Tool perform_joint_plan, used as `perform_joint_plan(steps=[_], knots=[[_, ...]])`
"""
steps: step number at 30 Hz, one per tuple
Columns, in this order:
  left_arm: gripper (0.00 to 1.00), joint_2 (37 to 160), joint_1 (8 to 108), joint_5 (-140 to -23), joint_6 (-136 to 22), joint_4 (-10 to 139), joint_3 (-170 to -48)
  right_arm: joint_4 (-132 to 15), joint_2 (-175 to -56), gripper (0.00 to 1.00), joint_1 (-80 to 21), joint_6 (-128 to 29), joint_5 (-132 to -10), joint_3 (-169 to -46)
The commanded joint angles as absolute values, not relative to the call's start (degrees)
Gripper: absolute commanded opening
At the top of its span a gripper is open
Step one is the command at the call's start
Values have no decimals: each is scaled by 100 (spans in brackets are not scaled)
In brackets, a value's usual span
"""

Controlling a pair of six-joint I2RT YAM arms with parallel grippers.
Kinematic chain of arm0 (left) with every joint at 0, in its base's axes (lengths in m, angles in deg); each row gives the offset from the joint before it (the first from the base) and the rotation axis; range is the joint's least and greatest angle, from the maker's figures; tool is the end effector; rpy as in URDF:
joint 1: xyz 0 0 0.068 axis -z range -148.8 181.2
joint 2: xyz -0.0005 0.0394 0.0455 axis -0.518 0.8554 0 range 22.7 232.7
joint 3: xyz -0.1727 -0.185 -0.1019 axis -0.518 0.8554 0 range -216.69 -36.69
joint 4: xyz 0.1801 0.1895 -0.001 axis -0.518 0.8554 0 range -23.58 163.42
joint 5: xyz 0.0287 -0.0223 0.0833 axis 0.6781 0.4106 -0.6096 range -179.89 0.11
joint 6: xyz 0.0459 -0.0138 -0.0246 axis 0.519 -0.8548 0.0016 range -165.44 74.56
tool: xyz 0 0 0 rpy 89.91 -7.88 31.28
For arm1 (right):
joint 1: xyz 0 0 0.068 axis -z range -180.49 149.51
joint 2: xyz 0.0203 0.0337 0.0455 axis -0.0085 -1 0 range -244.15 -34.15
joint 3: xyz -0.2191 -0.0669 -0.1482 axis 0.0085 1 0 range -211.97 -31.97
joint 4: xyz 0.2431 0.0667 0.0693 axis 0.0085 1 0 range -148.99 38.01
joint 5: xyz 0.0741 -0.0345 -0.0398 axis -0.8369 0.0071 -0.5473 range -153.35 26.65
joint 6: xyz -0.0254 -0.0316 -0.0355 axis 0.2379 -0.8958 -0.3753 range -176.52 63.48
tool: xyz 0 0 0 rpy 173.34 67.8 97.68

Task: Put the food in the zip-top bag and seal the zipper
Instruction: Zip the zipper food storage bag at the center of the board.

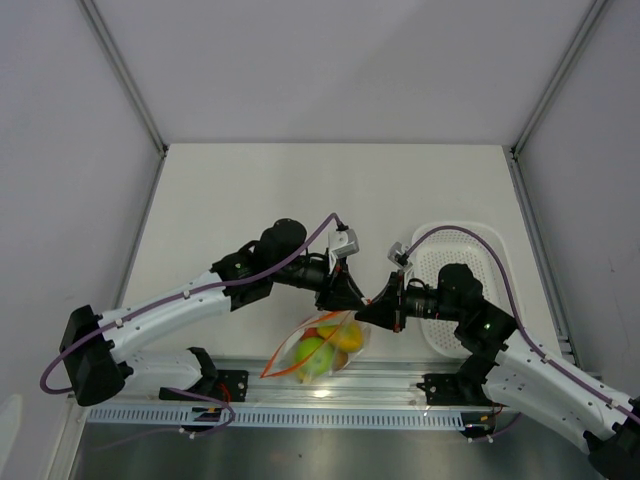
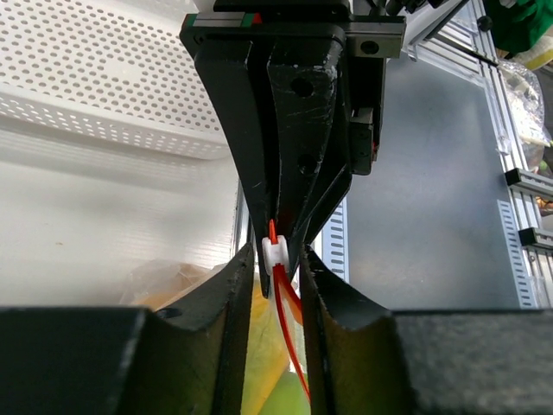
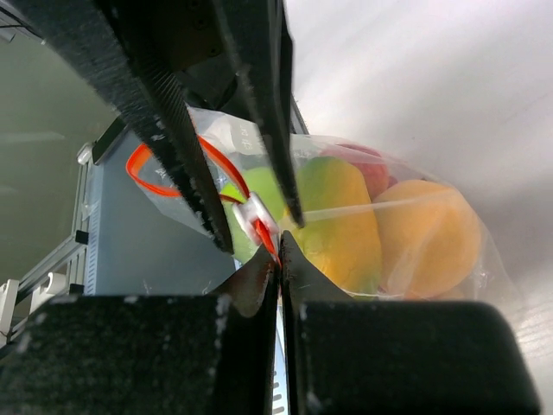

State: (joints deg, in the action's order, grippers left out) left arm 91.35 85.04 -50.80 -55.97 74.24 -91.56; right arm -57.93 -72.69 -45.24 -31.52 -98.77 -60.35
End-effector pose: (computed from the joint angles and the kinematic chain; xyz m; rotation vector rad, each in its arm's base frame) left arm 0.1415 -0.2316 0.3220 1.2269 1.7378 -1.3700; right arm 0.1036 0.1317 0.2739 -0.8151 1.7833 1.3872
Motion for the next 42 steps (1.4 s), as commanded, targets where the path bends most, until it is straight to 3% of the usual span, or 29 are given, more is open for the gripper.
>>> perform_joint_plan(steps=[1, 8, 42], knots=[[29, 9135, 8472, -4981, -5669, 7266, -9435, -5987, -7203, 0, -4513, -3156, -9948, -6124], [1, 9126, 8463, -4849, -5766, 7214, -9408, -5943, -7194, 0, -4505, -3208, -9930, -6142], [1, 8151, 8463, -5456, -5854, 8048, -8653, -7604, -6649, 0, -4382, -1767, -9473, -5157]])
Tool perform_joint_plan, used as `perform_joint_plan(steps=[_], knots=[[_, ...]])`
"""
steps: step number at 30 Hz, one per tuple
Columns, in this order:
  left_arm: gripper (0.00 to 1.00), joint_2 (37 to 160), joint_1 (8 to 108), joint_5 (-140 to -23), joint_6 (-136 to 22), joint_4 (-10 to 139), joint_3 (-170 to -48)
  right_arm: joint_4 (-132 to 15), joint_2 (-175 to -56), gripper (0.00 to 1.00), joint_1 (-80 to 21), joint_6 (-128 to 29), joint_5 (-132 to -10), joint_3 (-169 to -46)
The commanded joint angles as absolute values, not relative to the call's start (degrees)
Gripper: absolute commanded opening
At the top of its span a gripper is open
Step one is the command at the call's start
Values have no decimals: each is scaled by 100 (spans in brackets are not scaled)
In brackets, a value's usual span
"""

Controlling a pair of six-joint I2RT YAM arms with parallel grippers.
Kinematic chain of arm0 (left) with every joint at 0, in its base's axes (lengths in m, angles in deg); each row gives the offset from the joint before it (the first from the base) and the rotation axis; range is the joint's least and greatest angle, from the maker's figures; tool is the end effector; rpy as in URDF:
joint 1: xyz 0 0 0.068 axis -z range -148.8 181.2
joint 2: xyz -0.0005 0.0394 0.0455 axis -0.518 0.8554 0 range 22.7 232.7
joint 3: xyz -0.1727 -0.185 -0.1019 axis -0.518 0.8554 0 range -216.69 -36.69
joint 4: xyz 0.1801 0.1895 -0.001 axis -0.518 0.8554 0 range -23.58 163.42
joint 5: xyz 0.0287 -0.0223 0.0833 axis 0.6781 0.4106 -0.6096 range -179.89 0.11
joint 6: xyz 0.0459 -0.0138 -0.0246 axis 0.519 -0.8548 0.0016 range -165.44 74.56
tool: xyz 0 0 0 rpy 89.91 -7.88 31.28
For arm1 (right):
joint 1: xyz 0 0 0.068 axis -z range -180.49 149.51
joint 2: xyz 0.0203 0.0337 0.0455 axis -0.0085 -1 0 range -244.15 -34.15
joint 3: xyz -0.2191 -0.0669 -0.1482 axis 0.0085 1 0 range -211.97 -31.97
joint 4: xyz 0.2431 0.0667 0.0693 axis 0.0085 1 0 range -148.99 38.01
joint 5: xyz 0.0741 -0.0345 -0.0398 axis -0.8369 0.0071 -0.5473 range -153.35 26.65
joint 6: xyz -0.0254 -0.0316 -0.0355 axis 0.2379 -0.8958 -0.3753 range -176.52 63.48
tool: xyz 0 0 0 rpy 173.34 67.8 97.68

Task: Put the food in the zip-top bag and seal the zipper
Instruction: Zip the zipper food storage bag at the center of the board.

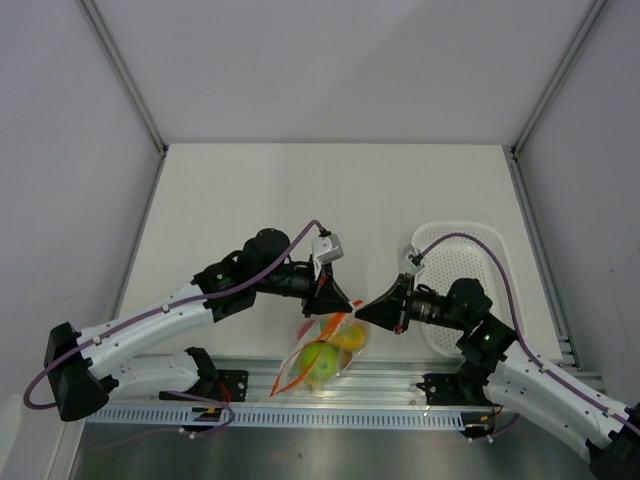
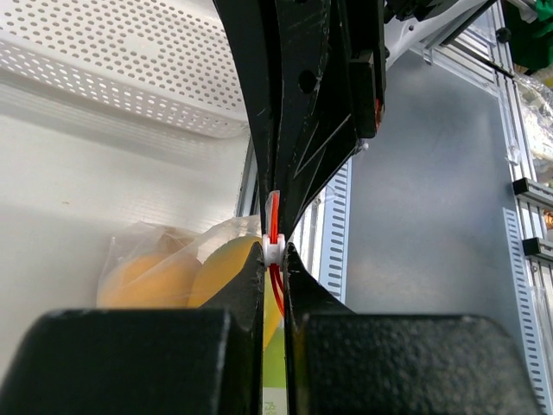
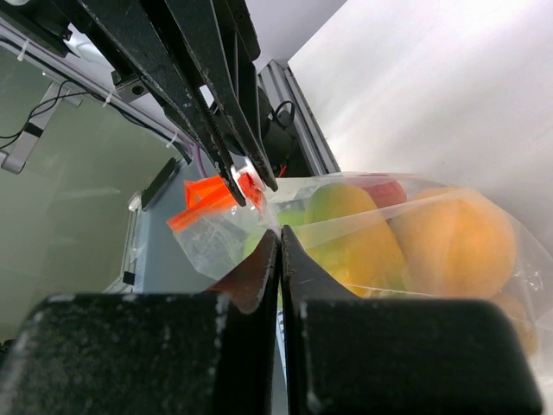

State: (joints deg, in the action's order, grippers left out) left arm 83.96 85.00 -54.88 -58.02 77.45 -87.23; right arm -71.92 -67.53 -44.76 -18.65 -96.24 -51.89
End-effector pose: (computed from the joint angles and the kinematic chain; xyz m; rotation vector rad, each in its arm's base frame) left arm 0.1257 -0.2062 0.3202 1.1504 1.7935 -1.3231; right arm 0.0980 0.1225 0.2592 -0.6059 1.7114 1.5218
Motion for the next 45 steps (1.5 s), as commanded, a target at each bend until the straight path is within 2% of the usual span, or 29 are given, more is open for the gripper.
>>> perform_joint_plan(steps=[1, 6, 10, 12, 15, 16, 19, 26, 31, 36, 45], knots=[[1, 8124, 8455, -5456, -5863, 8066, -8635, -7604, -6658, 0, -4373, -1793, -9499, -5166], [0, 8089, 8455, -5324, -5863, 7978, -8713, -7236, -6982, 0, -4373, -2355, -10350, -5569], [1, 8220, 8455, -5201, -5854, 7969, -8836, -5613, -7228, 13, -4382, -3277, -10299, -6394], [1, 8282, 8455, -5148, -5863, 7917, -8846, -5128, -7474, 15, -4382, -3813, -10300, -6939], [1, 8308, 8455, -5069, -5871, 7855, -8846, -4276, -7843, 15, -4382, -4323, -10273, -7494], [0, 8308, 8455, -5051, -5880, 7838, -8837, -4160, -7940, 11, -4382, -4420, -10316, -7599], [1, 8308, 8455, -5025, -5889, 7829, -8828, -3904, -8265, 8, -4382, -4667, -10518, -7872], [1, 8273, 8455, -5060, -5819, 7925, -8828, -3553, -8486, 9, -4390, -4773, -10511, -8189], [1, 8273, 8455, -5069, -5775, 7961, -8811, -3113, -8223, 18, -4390, -4913, -10413, -8382], [0, 8282, 8455, -5060, -5766, 7934, -8819, -2701, -8371, 27, -4390, -5098, -10975, -8488], [0, 8282, 8455, -5034, -5775, 7882, -8767, -2831, -8723, 23, -4496, -5098, -11143, -8594]])
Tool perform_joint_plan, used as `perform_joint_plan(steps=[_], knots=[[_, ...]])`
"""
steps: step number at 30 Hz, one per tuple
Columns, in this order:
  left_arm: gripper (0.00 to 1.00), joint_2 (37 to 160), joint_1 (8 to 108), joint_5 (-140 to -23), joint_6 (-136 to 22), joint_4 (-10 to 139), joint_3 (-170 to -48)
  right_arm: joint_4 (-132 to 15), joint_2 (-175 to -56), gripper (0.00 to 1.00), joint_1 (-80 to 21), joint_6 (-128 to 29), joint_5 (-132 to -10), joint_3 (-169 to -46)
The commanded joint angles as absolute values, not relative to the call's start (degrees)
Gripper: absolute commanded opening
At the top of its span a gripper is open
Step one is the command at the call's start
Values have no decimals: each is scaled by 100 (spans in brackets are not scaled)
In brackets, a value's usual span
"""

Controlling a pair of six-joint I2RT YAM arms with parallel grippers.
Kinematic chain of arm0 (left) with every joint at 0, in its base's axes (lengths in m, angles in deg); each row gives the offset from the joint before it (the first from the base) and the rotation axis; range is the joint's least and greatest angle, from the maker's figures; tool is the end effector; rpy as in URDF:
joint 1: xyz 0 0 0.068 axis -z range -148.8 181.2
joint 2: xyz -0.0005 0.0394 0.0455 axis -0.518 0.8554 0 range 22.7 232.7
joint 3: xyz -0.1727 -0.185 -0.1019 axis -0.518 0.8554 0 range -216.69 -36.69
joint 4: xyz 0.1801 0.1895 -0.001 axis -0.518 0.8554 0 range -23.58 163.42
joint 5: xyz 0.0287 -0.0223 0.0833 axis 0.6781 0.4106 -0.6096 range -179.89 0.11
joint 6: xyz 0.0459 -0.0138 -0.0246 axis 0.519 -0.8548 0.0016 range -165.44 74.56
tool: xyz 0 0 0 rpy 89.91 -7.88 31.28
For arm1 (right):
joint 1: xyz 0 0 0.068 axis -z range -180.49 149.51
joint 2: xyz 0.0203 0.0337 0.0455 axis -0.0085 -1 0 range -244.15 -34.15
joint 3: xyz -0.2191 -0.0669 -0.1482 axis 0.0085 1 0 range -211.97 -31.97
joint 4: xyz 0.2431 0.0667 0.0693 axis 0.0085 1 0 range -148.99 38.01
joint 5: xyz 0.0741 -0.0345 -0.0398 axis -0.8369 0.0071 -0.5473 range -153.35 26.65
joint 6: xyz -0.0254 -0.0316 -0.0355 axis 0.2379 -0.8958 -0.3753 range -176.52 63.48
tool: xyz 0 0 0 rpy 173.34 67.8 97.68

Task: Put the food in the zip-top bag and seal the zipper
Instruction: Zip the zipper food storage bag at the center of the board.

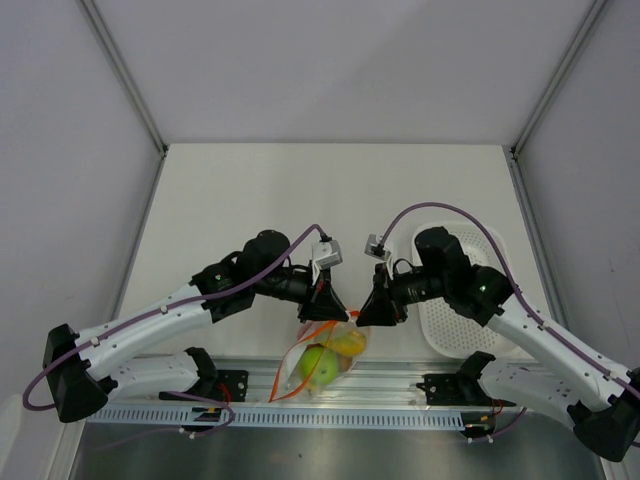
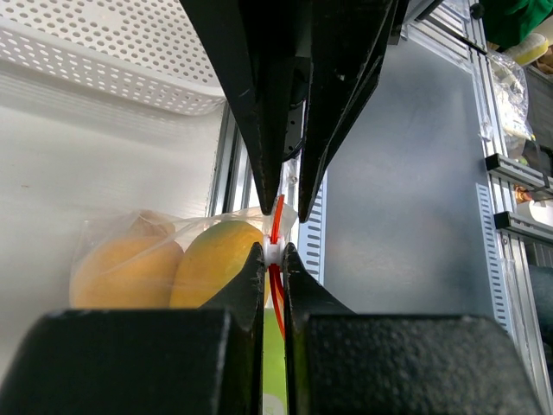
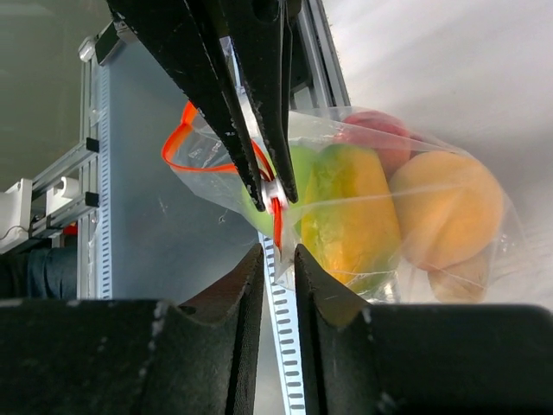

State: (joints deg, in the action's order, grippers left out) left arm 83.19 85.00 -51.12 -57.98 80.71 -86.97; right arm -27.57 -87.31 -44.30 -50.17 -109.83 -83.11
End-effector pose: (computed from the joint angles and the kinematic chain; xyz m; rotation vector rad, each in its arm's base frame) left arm 0.1204 -0.2021 0.3167 1.2034 1.8261 -1.3791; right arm 0.1199 0.1508 0.3219 -1.1913 1.9262 1.3613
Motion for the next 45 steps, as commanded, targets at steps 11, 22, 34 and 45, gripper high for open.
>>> perform_joint_plan(steps=[11, 22, 34, 45], knots=[[1, 8317, 8455, -4963, -5748, 7899, -8811, -3113, -9136, 17, -4575, -5089, -11345, -8646], [0, 8256, 8455, -4972, -5748, 7934, -8767, -3736, -9251, 0, -4645, -4713, -11521, -8568], [0, 8027, 8455, -5288, -5977, 8197, -8828, -4370, -8478, 0, -4698, -3499, -8816, -7926], [1, 7790, 8455, -5499, -5916, 8786, -8986, -4370, -8091, 0, -4557, -3059, -7883, -7653]])
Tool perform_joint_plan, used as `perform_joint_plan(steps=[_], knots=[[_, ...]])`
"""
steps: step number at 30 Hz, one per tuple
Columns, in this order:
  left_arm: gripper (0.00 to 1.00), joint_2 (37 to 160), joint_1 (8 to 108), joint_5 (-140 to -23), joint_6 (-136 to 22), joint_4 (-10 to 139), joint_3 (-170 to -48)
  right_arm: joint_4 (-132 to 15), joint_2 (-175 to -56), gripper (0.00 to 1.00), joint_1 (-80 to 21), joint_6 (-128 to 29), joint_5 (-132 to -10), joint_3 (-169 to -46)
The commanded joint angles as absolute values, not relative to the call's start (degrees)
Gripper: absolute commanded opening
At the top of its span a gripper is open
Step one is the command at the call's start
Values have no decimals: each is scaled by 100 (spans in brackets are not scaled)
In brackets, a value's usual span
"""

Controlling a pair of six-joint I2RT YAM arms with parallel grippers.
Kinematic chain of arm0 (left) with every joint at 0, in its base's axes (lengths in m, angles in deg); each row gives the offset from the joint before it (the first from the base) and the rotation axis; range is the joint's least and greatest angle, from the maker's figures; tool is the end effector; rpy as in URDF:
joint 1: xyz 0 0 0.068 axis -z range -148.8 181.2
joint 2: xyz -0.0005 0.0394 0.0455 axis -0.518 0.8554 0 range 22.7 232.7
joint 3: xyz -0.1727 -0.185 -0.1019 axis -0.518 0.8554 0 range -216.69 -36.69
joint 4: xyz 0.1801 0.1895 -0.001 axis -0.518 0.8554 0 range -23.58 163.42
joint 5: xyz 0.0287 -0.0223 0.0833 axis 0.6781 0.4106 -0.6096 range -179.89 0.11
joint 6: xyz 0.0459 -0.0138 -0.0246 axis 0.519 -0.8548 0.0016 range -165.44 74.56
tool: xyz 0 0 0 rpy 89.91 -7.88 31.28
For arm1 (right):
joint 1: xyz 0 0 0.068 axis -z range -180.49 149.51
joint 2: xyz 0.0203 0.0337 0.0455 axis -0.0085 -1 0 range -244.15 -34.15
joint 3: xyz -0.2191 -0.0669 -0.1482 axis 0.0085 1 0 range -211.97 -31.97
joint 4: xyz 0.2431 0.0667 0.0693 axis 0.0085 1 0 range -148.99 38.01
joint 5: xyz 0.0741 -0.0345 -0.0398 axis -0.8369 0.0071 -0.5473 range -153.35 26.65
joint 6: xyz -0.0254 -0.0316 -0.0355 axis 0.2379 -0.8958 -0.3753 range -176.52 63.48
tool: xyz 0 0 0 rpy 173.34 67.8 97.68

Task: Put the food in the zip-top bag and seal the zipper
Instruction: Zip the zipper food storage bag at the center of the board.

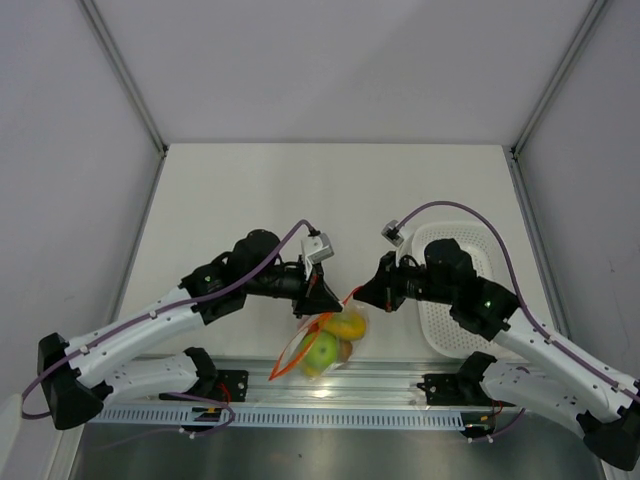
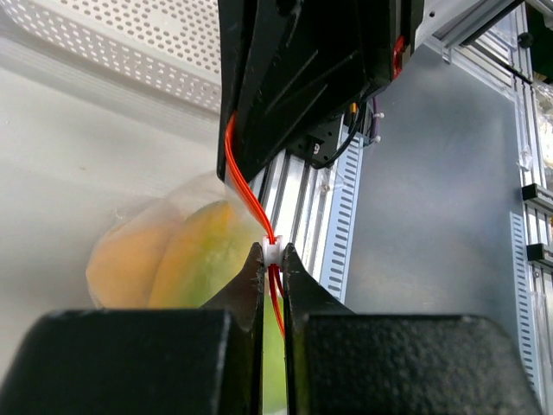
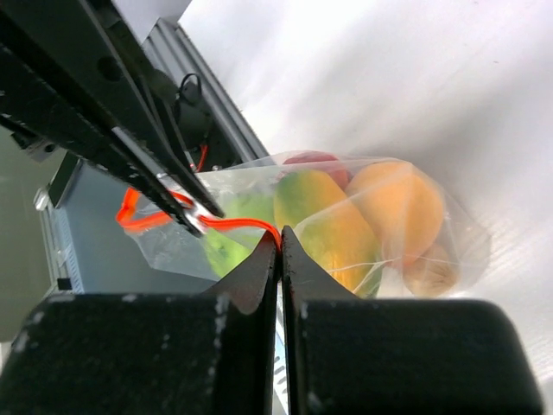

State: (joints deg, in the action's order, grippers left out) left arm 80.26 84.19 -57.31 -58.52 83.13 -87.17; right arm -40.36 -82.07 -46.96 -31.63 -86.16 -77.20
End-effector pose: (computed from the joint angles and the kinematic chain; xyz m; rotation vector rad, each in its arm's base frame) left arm 0.1195 -0.1904 0.3238 1.1044 1.8566 -1.2744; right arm 0.1209 0.1474 0.3191 -0.6750 2.0017 1.1766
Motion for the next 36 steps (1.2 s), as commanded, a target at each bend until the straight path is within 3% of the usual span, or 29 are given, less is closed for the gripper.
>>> perform_joint_plan(steps=[1, 7, 8, 9, 10, 12, 15, 23, 28, 34, 36], knots=[[1, 7694, 8455, -5526, -5915, 8822, -8986, -4344, -8038, 0, -4540, -3068, -7865, -7636], [1, 7412, 8463, -5702, -5898, 8927, -8907, -4949, -7906, 0, -4505, -3366, -9739, -7381], [1, 7412, 8455, -5693, -5898, 8927, -8907, -4993, -7932, 4, -4505, -3480, -9980, -7381], [1, 7421, 8455, -5693, -5889, 8919, -8916, -4959, -7950, 23, -4522, -3533, -10113, -7468], [1, 7438, 8455, -5667, -5889, 8919, -8907, -4880, -7976, 31, -4522, -3586, -10176, -7529], [1, 7482, 8455, -5649, -5880, 8936, -8951, -4590, -8072, 42, -4531, -3875, -10194, -7775], [1, 7517, 8455, -5623, -5889, 8910, -8951, -4274, -8266, 48, -4531, -4218, -10369, -8074], [1, 7465, 8455, -5605, -5915, 8884, -8907, -3737, -9083, 43, -4680, -4764, -10993, -8646], [1, 7456, 8455, -5614, -5907, 8892, -8863, -3649, -9434, 23, -4794, -4957, -11090, -8813], [1, 7438, 8455, -5622, -5898, 8910, -8855, -3623, -9567, 15, -4830, -5037, -11179, -8892], [1, 7403, 8455, -5623, -5889, 8927, -8855, -3579, -9576, 6, -4847, -5054, -11117, -8919]])
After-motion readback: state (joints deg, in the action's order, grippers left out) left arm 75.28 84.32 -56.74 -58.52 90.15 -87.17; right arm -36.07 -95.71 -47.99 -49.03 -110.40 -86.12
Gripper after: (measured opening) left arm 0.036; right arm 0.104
